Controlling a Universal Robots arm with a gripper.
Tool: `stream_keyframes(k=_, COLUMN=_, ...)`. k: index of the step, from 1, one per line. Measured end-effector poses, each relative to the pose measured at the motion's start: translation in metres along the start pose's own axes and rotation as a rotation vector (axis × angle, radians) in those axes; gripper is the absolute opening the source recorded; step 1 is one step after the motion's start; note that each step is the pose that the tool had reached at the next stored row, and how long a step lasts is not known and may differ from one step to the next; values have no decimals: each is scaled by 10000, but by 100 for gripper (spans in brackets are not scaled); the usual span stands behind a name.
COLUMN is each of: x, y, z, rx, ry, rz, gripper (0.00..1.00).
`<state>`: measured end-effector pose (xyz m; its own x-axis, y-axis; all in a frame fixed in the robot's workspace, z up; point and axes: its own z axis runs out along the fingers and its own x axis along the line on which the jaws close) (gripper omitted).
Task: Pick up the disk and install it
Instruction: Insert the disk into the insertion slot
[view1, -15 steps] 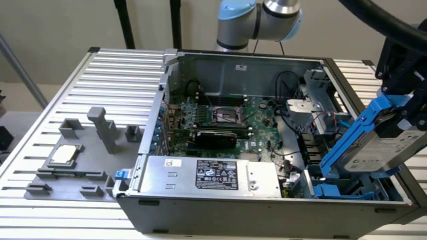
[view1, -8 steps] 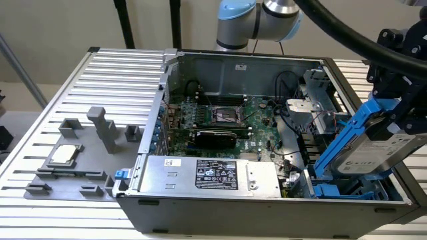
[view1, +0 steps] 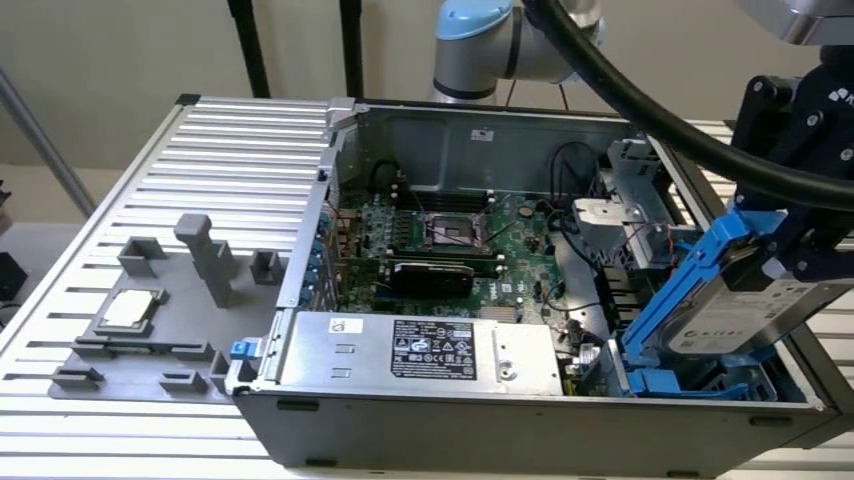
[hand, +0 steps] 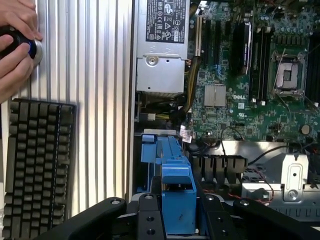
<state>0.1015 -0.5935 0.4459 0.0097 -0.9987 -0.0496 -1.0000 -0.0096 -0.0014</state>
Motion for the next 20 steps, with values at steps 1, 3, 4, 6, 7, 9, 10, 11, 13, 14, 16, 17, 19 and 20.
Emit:
stream_keyframes(k=1, x=-4, y=0, z=9, rx=0, ry=2, rz=0, gripper=0)
stream_keyframes(k=3, x=-11, y=0, z=25, rx=0, ry=1, rz=0, gripper=0)
stream_keyframes(k=4, x=-15, y=-2, z=32, rx=0, ry=0, rz=2, gripper=0)
stream_keyframes(k=6, x=-22, y=-9, z=43, rx=-1, ry=1, rz=0, gripper=0)
stream_keyframes(k=7, x=-25, y=-14, z=49, rx=-1, ry=0, rz=1, gripper=0)
stream_keyframes(k=9, x=-30, y=-20, z=63, rx=-4, ry=1, rz=1, gripper=0)
stream_keyframes(k=10, x=-31, y=-20, z=73, rx=-6, ry=-1, rz=2, gripper=0)
stream_keyframes(k=11, x=-32, y=-21, z=84, rx=-11, ry=0, rz=2, gripper=0)
stream_keyframes(k=13, x=-35, y=-22, z=106, rx=-24, ry=0, rz=2, gripper=0)
stream_keyframes(k=14, x=-37, y=-22, z=114, rx=-31, ry=0, rz=2, gripper=0)
stream_keyframes(k=16, x=-42, y=-22, z=132, rx=-43, ry=1, rz=3, gripper=0)
stream_keyframes(k=17, x=-44, y=-23, z=141, rx=-47, ry=2, rz=3, gripper=0)
stream_keyframes(k=19, x=-51, y=-24, z=161, rx=-55, ry=2, rz=3, gripper=0)
stream_keyframes(k=20, x=-54, y=-25, z=171, rx=-58, ry=4, rz=3, gripper=0)
